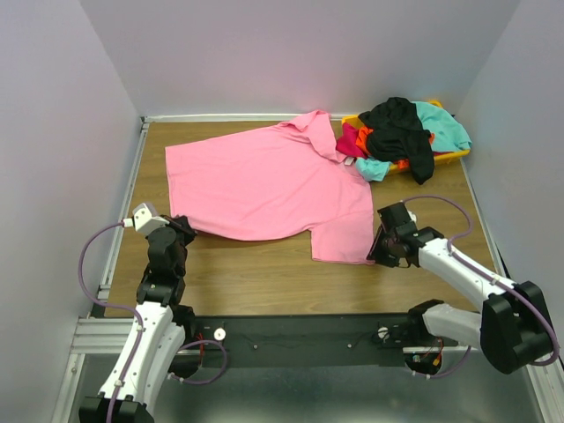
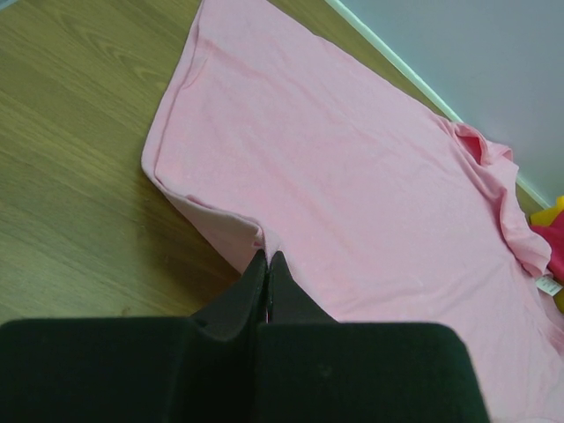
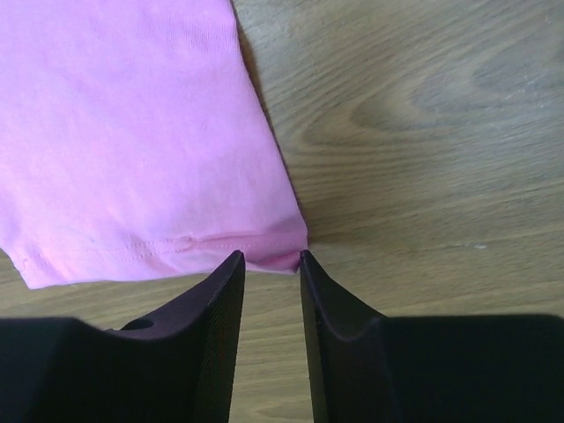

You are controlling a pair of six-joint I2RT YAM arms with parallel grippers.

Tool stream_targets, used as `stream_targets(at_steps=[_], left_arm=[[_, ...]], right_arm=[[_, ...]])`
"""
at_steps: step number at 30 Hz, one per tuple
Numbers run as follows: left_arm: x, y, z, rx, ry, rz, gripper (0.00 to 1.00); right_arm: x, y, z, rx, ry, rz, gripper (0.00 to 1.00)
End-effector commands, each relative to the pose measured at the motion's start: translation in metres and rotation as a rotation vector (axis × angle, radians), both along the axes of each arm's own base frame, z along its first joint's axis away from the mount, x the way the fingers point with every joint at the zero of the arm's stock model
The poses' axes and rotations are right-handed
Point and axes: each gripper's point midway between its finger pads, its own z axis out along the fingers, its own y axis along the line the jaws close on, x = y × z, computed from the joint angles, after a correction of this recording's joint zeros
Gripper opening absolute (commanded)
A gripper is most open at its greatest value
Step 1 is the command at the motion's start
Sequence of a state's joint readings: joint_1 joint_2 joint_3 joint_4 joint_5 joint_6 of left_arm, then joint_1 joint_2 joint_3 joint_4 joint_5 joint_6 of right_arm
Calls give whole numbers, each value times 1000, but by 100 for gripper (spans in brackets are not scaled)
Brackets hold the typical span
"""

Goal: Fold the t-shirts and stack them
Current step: Fold the tshirt

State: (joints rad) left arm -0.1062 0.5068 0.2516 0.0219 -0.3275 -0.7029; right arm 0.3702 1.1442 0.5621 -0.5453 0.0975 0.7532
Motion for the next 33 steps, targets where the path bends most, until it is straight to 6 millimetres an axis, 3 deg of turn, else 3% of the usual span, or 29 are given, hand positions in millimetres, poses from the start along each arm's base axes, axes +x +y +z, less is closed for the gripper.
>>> stream_targets(at_steps=[1, 10, 14, 19, 20, 25, 31, 33], left_arm=[[1, -3, 2, 10, -19, -19, 0], [1, -3, 2, 12, -21, -18, 0], [1, -3, 1, 12, -18, -19, 0], [1, -3, 2, 12, -21, -19, 0], [1, -3, 1, 12, -19, -19, 0], [1, -3, 2, 12, -24, -21, 0], [0, -3, 3, 11, -28, -19, 0], [0, -3, 4, 13, -31, -19, 0]], right_arm=[[-14, -6, -8, -37, 40, -30, 40], [-17, -10, -16, -76, 60, -37, 42], [-15, -11, -16, -83, 53, -44, 51], [-13, -12, -19, -89, 43, -50, 51], [-12, -11, -19, -87, 42, -49, 50], [-8, -9, -21, -82, 33, -53, 21], [-1, -6, -17, -80, 16, -36, 1], [4, -4, -9, -71, -12, -29, 1]])
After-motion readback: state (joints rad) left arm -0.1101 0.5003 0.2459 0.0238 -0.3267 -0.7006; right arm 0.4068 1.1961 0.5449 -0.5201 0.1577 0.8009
